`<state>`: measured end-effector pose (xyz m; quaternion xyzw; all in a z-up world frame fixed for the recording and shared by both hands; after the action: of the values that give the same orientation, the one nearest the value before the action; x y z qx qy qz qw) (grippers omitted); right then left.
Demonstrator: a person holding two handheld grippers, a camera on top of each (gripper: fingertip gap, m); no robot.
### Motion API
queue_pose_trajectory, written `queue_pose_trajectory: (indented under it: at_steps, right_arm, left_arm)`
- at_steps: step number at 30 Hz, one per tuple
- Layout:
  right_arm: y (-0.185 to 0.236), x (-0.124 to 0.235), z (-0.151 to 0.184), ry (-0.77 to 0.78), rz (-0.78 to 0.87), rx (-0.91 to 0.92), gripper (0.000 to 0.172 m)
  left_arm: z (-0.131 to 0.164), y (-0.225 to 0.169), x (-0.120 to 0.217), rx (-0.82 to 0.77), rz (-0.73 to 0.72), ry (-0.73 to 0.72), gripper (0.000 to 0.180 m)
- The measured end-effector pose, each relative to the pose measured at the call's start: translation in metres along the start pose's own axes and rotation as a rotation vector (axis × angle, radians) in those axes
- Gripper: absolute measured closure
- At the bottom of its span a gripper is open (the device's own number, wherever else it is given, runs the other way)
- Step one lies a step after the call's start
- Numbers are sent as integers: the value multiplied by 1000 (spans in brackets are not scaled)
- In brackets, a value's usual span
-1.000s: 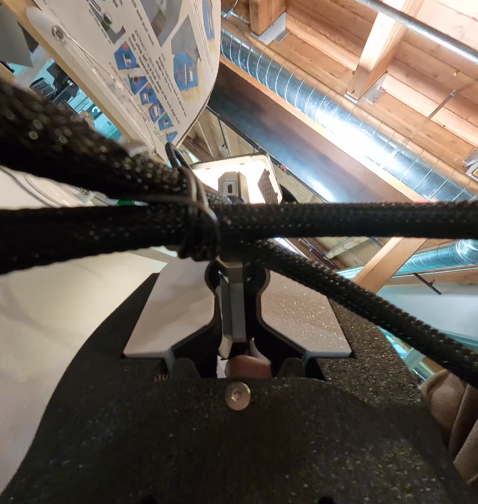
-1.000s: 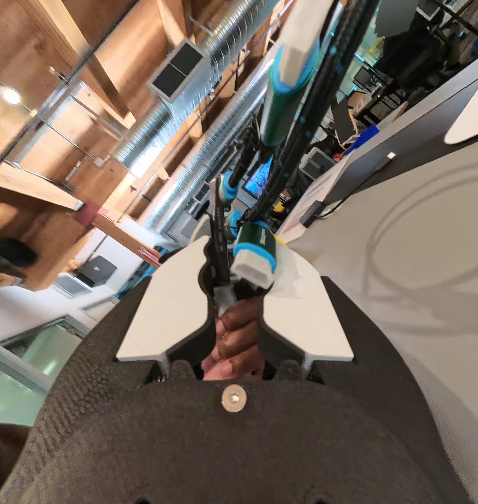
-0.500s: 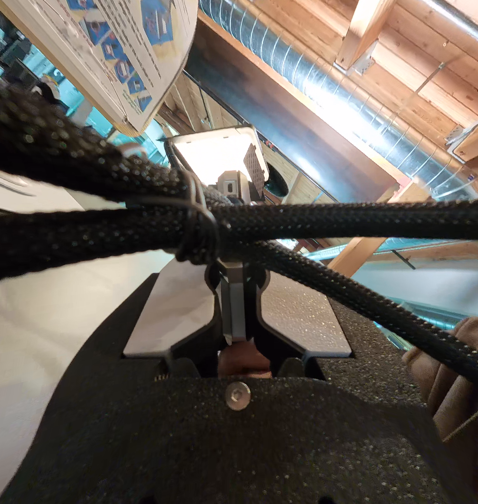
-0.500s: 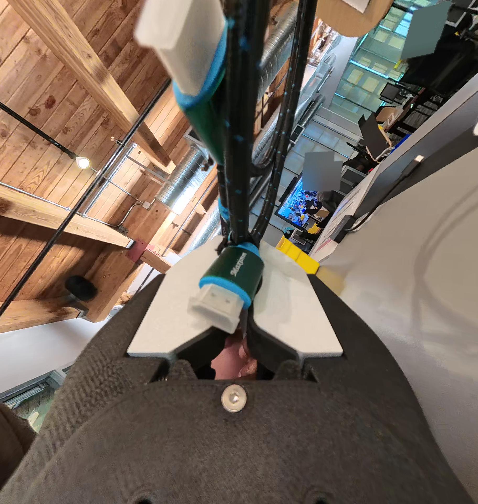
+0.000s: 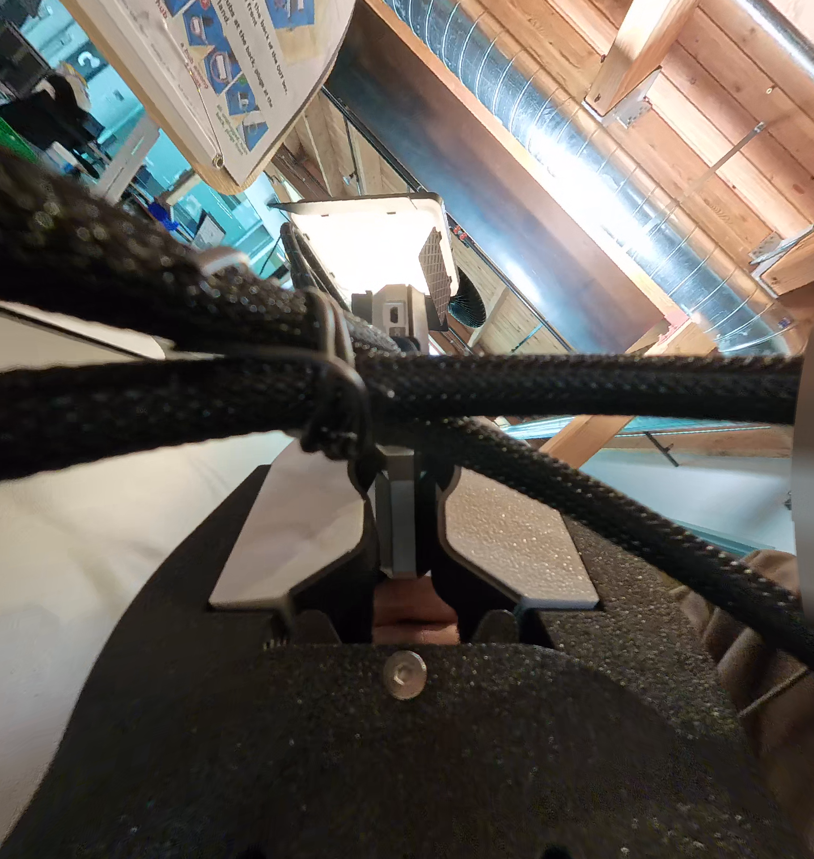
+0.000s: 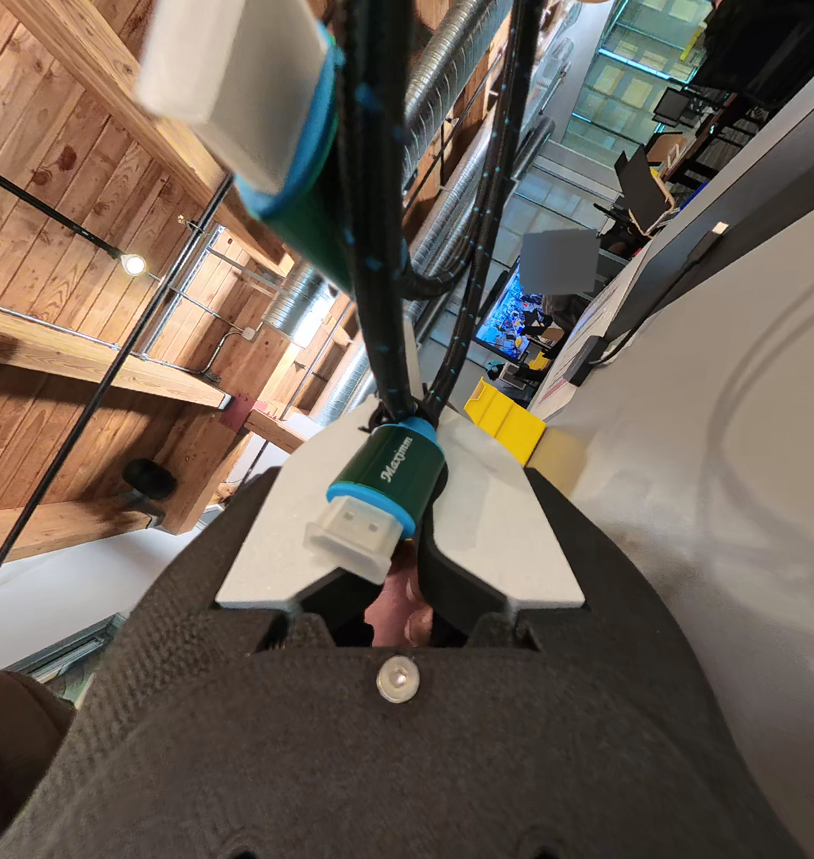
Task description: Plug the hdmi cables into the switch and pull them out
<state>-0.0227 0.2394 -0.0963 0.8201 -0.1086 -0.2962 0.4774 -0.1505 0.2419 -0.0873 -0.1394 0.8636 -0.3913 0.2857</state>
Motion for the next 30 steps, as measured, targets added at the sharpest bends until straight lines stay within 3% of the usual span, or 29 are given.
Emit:
queue_pose_trajectory:
  at_steps: [14, 19, 22, 25, 30]
  right_arm:
    - [-4, -2, -2, 26, 24, -19, 159]
    - [-7, -5, 10, 121, 146, 94, 147]
    - [-2, -10, 16, 204, 247, 302, 146]
    - [3, -12, 22, 279, 421, 624, 149]
    - [20, -13, 28, 286, 616, 1393, 150]
  left_arm:
    - [2, -1, -1, -59, -81, -47, 159]
    - [-9, 6, 8, -33, -111, -149, 158]
    - [-20, 14, 27, 31, -154, -275, 157]
    - [-28, 23, 42, 130, -164, -366, 158]
    - [-23, 26, 38, 148, -210, -320, 158]
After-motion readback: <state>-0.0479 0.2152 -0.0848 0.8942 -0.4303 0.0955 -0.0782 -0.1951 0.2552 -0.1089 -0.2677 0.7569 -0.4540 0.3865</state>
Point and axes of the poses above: each gripper's, where its closed fingertips meet, x back along the fingers, z out of its underside, y = z × x across the jaws, the point moved 7 cm from there along x, back along the fingers, and after that the axes turned 1 degree about x, right-handed, at the moved point
